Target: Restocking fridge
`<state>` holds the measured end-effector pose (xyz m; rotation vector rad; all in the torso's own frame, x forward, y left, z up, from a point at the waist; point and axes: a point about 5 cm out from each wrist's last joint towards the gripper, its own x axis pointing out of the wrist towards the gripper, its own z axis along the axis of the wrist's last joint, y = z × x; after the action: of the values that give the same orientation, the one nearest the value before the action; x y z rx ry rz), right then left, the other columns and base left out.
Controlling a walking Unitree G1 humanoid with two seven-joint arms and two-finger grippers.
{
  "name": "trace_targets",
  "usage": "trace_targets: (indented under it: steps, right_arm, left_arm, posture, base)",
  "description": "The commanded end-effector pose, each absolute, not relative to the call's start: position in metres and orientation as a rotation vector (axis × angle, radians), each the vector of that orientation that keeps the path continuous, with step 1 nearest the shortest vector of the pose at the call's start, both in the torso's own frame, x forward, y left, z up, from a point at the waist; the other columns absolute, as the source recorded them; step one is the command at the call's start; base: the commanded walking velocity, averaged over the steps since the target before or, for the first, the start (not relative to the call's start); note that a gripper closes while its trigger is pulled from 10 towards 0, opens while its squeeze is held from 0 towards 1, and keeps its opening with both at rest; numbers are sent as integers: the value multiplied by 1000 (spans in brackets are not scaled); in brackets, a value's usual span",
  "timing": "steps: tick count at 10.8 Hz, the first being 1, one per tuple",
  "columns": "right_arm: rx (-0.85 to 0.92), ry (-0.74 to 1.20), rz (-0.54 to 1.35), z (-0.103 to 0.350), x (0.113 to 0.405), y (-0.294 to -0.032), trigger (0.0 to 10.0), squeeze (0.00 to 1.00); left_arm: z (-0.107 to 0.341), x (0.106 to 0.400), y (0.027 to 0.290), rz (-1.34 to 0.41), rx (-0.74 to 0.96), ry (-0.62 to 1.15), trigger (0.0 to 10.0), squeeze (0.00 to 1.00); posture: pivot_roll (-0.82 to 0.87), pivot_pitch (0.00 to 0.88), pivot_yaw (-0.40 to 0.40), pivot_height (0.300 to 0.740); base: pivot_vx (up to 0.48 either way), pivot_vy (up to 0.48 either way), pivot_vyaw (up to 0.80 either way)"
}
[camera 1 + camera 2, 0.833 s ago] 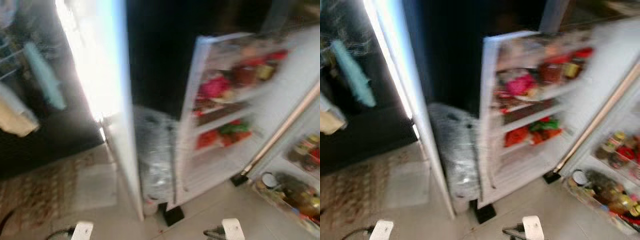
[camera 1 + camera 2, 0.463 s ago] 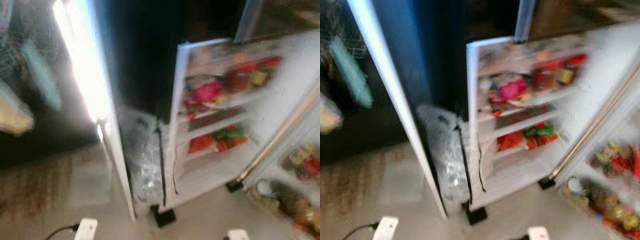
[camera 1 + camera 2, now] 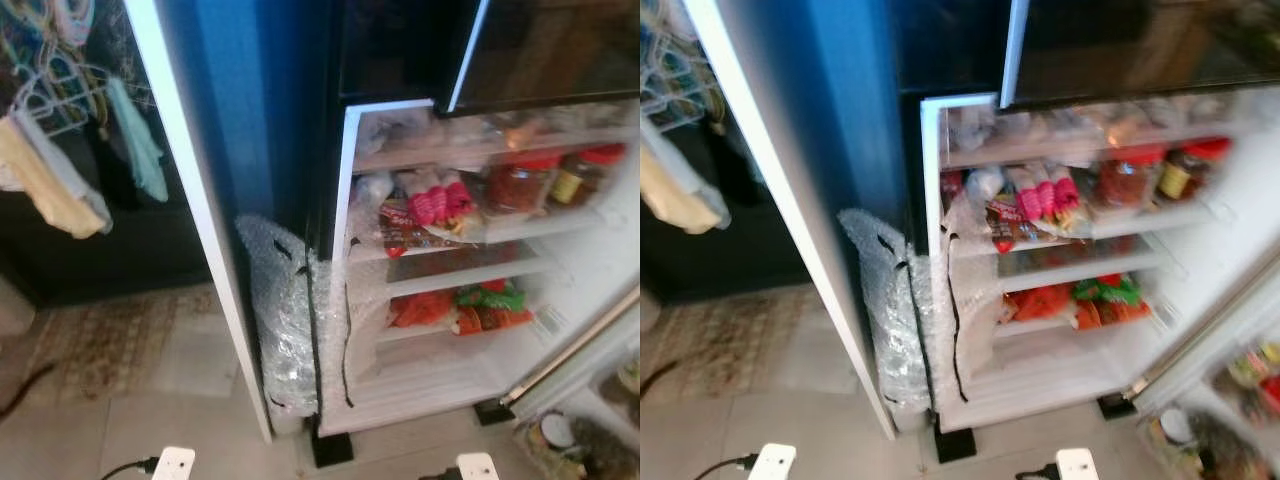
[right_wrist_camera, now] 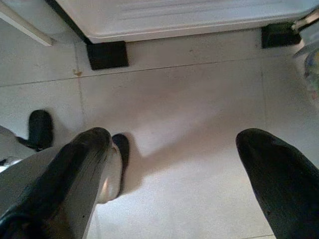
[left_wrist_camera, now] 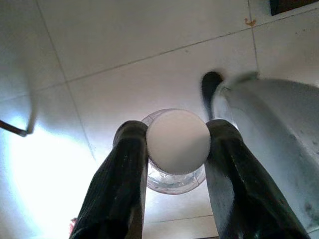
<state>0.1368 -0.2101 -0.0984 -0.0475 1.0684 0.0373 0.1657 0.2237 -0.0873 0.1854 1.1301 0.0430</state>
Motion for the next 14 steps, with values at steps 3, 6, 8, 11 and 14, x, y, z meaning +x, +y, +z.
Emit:
trace_targets:
  steps: [3,6,8,11,14]
  right_arm:
    - [-27,1070,44,-100,134,-207,10000,0]
    - [-19,1076,53,-100,134,-207,10000,0]
    - [-17,1079,53,-100,134,-207,10000,0]
    - [-16,1082,54,-100,134,-207,10000,0]
    - [-11,1077,45,-100,134,-207,10000,0]
  left_arm:
    - [-89,159,226,40,200,1155,10000,0]
    - [-89,160,226,42,197,1155,10000,0]
    - [-89,160,226,42,194,1155,10000,0]
    - [-89,160,226,41,192,1153,10000,0]
    - [-89,160,226,41,189,1152,10000,0]
  posture:
    - [-102,41,-48,740]
    - [-99,51,-48,740]
    - [-100,51,-48,740]
    - [-99,52,-49,740]
    - [-99,54,-49,740]
  base:
    - [0,-275,0]
    - [0,-275,0]
    - [0,-276,0]
    - [0,-274,0]
    - [0,-274,0]
